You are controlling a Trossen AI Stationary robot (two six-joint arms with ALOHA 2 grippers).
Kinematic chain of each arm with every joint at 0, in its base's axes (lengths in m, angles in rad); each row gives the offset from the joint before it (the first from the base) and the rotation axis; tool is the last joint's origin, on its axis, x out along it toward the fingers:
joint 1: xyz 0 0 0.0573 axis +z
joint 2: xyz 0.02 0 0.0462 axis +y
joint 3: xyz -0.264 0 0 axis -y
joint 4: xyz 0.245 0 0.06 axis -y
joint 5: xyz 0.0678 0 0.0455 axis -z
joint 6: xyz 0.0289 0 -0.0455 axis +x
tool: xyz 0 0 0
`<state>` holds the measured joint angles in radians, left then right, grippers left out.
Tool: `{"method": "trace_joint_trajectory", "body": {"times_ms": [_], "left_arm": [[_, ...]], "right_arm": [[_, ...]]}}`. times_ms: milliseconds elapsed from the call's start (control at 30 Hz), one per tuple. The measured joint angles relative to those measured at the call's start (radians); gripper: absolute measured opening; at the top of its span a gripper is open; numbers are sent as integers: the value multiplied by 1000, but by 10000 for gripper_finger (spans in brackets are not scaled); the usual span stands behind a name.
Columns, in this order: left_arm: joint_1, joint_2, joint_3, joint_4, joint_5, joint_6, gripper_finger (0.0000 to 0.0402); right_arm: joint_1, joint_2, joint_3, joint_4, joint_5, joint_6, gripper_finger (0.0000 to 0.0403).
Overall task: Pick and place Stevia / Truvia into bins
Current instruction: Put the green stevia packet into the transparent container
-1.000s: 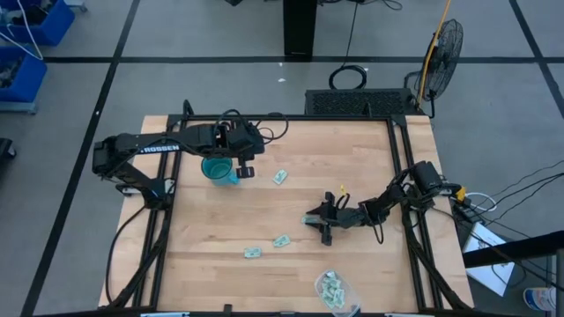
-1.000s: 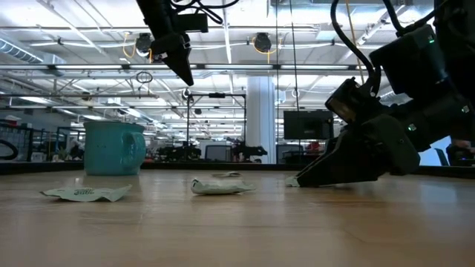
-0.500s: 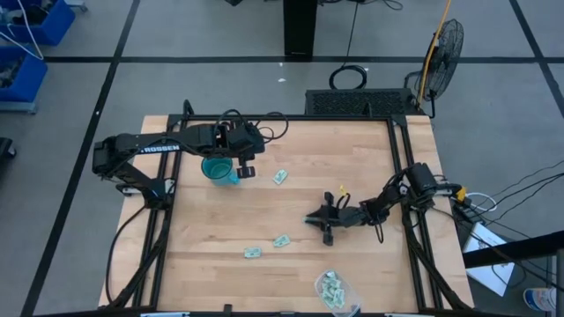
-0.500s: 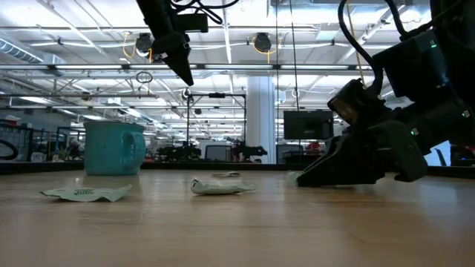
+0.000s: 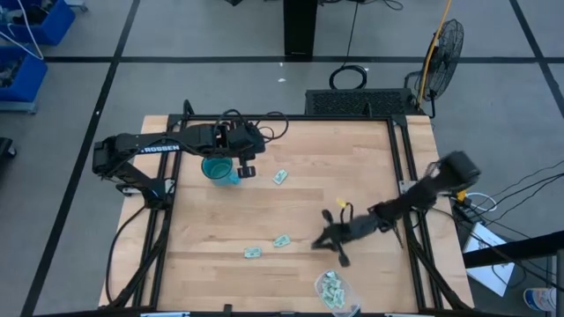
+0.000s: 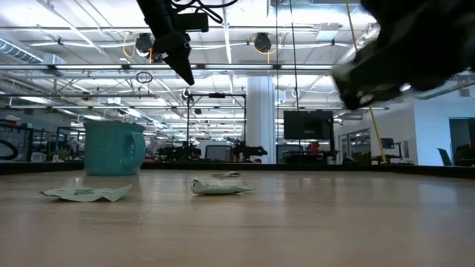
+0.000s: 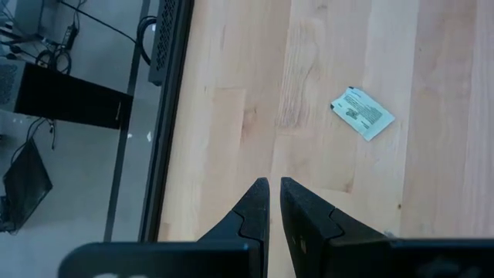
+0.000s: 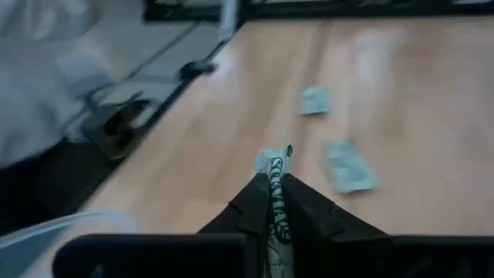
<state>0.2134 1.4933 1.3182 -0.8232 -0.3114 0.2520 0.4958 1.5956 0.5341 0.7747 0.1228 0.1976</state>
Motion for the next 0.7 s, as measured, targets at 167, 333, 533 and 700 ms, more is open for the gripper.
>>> {"method": "trace_joint_trajectory", "body": {"times_ms": [167,333,533,700], "left_arm": [[0,0,0,16,5,0,42],[0,0,0,15,5,-29,42],[0,0,0,15,7,-48,42],[0,0,0,16,7,-73,42]], "right_arm": [[146,-93,159,-494,40,169,31],[249,-94,206,-615,55,519,36],[334,-74,207,-624,76,706,55],[342,-60,207,-628,86,691,82]]}}
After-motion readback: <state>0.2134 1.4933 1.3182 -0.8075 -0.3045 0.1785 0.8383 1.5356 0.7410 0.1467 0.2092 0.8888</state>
